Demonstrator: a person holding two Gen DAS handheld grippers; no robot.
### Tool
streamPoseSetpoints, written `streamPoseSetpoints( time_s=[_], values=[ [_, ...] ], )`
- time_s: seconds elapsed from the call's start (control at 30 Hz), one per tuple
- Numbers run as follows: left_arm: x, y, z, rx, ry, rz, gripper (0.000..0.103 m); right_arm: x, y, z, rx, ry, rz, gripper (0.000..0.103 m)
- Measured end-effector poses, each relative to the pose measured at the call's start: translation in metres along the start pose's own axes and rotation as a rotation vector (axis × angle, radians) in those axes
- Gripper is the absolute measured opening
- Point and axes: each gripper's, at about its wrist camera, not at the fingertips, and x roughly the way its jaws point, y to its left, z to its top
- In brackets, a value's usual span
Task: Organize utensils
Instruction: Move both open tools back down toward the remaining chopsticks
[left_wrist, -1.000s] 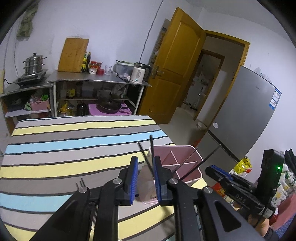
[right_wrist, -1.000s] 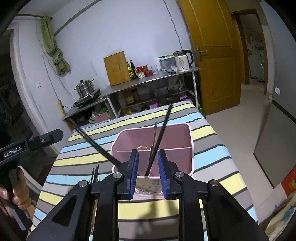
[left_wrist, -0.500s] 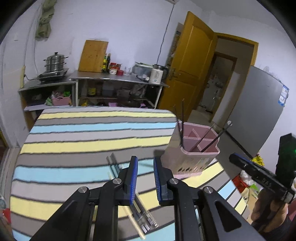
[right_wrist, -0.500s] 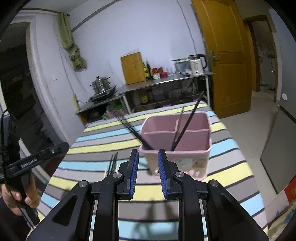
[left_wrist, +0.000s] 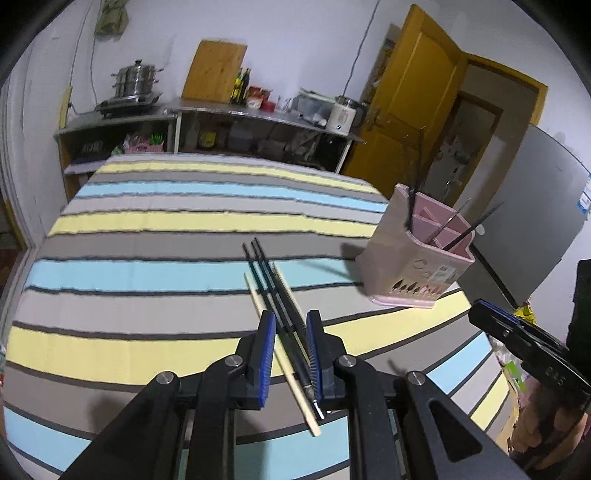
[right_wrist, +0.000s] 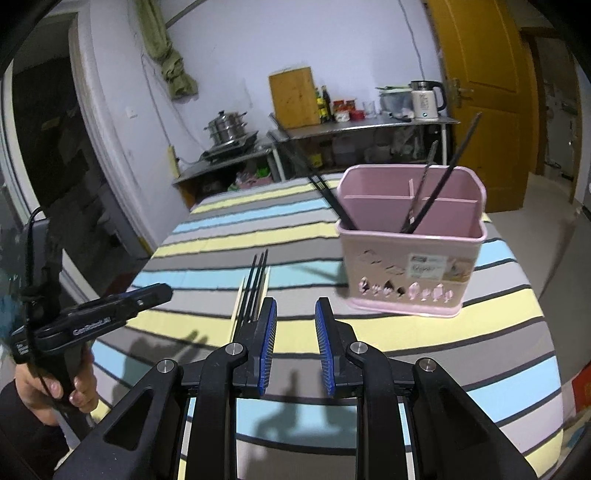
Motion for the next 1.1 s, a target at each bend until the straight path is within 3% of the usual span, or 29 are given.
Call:
streamPoseSetpoints(
  time_s=[0.7,1.1],
  values=[
    [0.113,0.033,0.012,-0.079,0.119,0.094,0.024,0.07,0.012,-0.012,-0.04,0.139,0.028,0.022],
    [0.12,0.022,0.005,0.053,0.103,0.206,0.024,0.089,0.015,-0.012,-0.036,0.164,0.034,0.022]
  ],
)
